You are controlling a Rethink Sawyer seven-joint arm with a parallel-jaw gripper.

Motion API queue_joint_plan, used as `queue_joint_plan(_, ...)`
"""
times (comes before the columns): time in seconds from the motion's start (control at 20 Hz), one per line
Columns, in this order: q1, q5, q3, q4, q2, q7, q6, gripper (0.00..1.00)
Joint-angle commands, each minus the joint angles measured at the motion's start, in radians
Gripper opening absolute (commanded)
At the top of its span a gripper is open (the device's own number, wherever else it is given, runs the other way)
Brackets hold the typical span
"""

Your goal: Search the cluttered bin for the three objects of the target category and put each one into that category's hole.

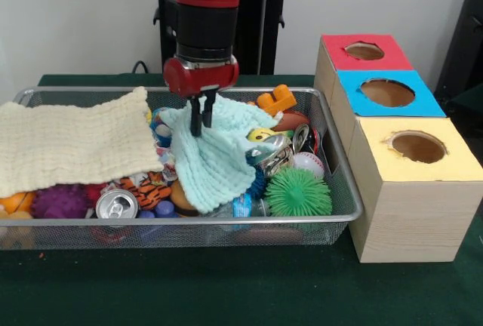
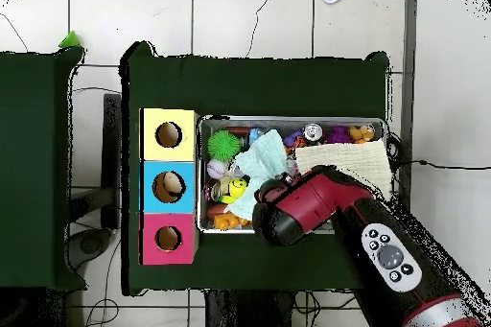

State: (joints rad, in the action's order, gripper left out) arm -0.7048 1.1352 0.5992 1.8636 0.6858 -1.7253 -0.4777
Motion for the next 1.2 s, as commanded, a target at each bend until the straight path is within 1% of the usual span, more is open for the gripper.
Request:
queue_joint_plan(0.05, -0.030, -0.027, 0.062, 0.047, 0.069, 0.416, -0.128, 0.00)
queue_joint_plan(0.15, -0.040, -0.058, 0.073, 0.049, 0.092, 0.444, -0.146, 0.00)
queue_joint_plan(0.35, -0.044, -0.074, 0.071, 0.055, 0.110, 0.462, -0.147, 0.00)
queue_joint_plan(0.5, -0.047, -0.093, 0.076, 0.060, 0.120, 0.497, -0.163, 0.00)
queue_joint_plan(0.8, -0.072, -0.146, 0.095, 0.079, 0.172, 0.540, -0.192, 0.00)
queue_joint_plan(1.2, -0.128, -0.249, 0.148, 0.171, 0.322, 0.576, -0.239, 0.00)
